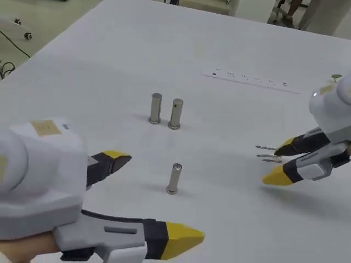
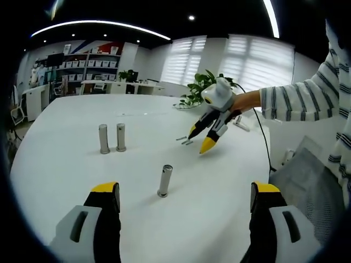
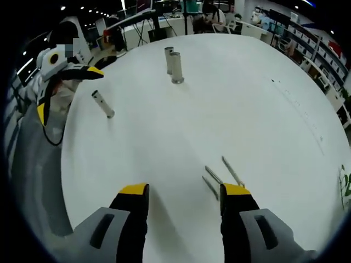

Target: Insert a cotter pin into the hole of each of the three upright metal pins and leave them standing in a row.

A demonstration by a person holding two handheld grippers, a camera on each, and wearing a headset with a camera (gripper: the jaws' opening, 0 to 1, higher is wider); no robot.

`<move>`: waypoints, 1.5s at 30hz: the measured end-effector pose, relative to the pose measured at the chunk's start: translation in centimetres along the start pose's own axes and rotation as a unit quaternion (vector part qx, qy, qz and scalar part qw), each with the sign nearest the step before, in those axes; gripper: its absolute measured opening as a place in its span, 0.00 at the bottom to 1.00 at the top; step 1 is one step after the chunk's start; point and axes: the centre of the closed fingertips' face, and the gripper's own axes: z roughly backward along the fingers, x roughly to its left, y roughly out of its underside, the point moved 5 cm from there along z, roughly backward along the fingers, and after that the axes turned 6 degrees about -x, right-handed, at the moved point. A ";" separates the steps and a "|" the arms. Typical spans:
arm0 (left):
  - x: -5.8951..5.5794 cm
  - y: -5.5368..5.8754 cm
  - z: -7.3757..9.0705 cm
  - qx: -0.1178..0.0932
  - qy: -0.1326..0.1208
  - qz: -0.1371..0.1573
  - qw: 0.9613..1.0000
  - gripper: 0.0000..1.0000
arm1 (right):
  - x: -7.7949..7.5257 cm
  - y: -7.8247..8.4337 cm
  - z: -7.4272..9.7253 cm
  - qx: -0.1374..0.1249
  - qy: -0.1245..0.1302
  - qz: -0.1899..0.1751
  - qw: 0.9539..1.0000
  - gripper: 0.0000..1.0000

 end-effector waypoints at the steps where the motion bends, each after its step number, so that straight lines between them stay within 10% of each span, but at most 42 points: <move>1: 0.0 -0.2 0.1 0.000 -0.001 0.003 1.000 1.00 | 0.0 0.1 -0.1 0.003 -0.001 -0.002 1.000 0.54; 10: 0.6 -1.0 0.7 -0.014 -0.031 -0.008 0.999 1.00 | 0.1 0.5 -0.6 0.026 -0.007 0.002 1.000 0.42; 18: 0.3 -0.3 0.9 -0.005 -0.034 -0.001 0.999 1.00 | -0.2 0.9 -0.3 0.074 -0.011 0.091 0.993 0.33; 45: 0.0 0.9 1.8 0.005 -0.039 0.003 0.999 0.99 | 0.7 0.4 -0.9 0.124 0.035 0.086 0.988 0.04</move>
